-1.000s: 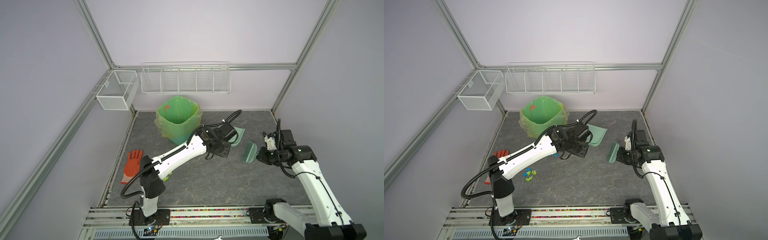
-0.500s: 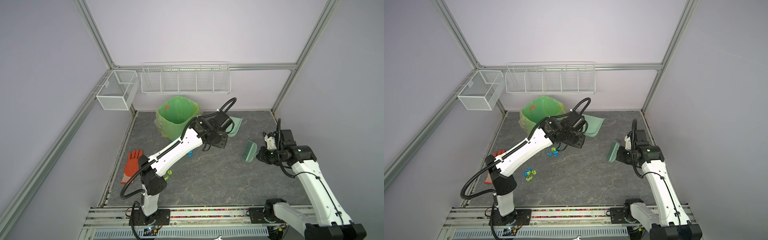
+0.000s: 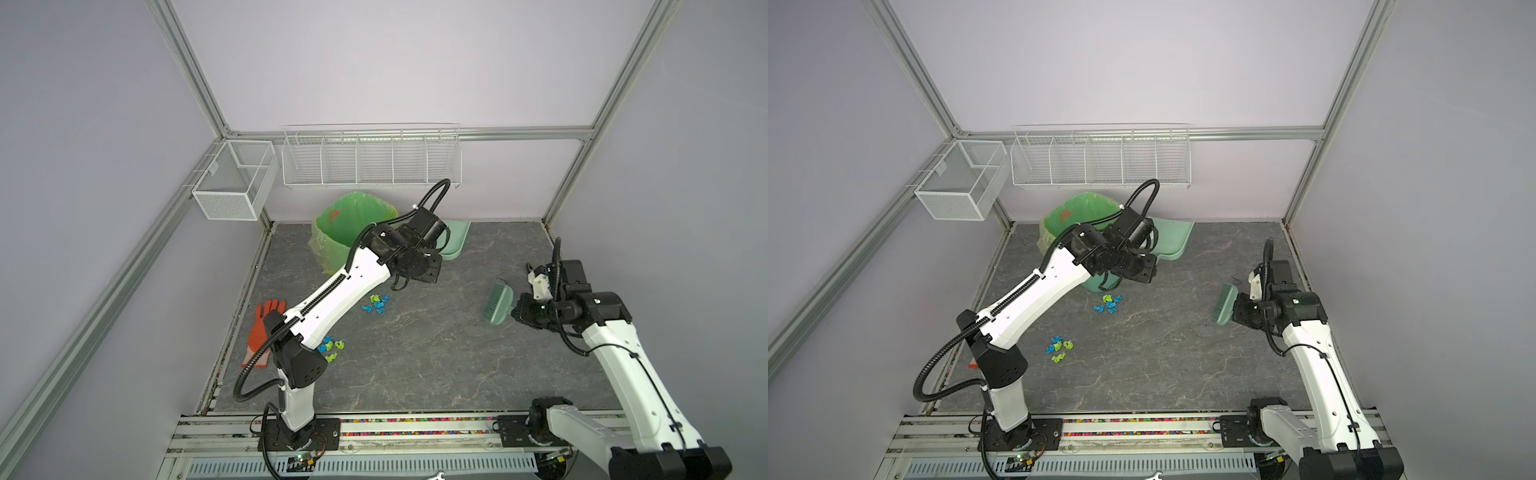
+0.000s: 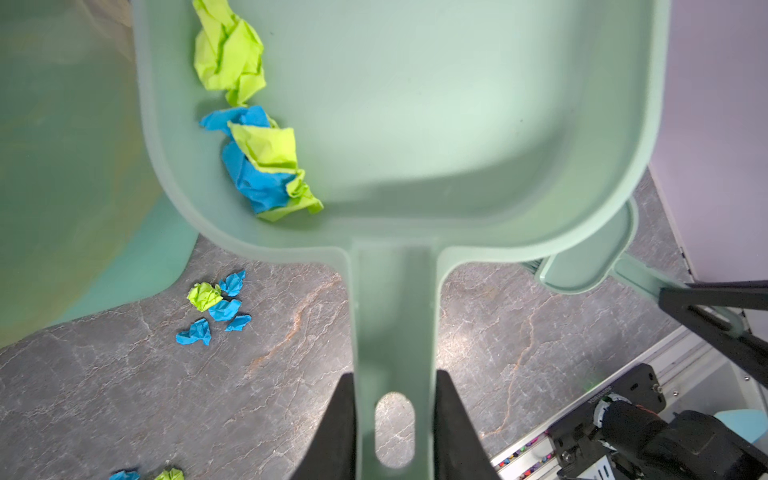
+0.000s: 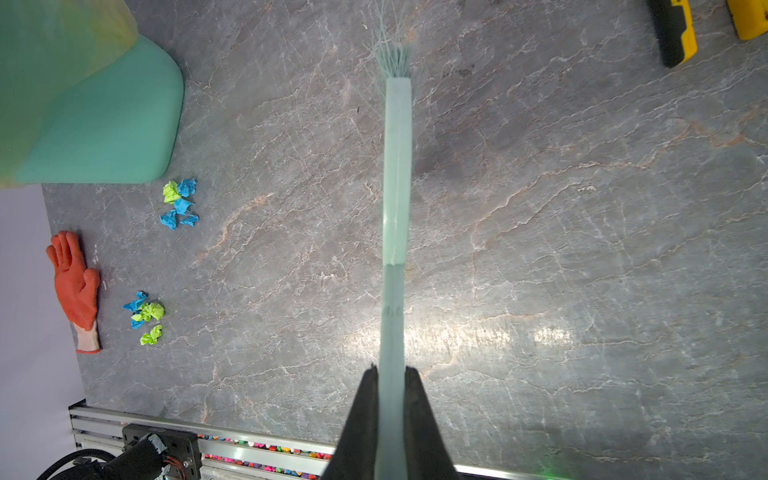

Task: Sweep away the paper scraps from the table
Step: 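Lift the loaded mint dustpan with the left gripper toward the green bin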

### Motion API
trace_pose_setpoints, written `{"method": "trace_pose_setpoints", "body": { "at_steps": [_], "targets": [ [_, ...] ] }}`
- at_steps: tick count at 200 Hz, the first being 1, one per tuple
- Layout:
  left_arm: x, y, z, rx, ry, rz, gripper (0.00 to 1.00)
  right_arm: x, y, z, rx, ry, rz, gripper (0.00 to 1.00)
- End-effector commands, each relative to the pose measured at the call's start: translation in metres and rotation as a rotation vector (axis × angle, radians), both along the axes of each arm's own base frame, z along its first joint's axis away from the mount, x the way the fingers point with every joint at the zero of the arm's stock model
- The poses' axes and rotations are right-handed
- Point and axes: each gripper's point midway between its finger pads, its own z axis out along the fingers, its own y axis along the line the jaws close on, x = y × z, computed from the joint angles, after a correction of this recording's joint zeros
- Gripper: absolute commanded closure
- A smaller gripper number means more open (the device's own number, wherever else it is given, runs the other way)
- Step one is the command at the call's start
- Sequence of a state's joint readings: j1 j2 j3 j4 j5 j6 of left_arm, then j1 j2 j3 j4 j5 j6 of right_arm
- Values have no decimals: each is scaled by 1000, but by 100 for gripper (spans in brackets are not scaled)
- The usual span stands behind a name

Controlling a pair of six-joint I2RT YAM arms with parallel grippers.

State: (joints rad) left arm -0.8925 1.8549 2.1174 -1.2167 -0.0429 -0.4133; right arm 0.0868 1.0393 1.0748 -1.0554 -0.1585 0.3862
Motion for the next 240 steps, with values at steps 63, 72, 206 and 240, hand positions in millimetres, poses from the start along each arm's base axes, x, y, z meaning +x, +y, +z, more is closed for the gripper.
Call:
{"method": "trace_pose_setpoints", "body": {
  "at_steps": [63, 72, 206, 240],
  "targets": [
    [9, 35, 59, -177, -57, 54, 100, -2, 7, 0, 45, -8, 11, 93],
    [12, 42, 61, -185, -59, 74, 100, -2, 8, 0, 53, -10, 16, 93],
    [45, 105, 59, -577, 122, 223, 100, 5, 18, 7, 105, -37, 28, 93],
    [53, 118, 60, -721, 175, 247, 100, 5, 17, 7, 102, -32, 29, 93]
  ]
}}
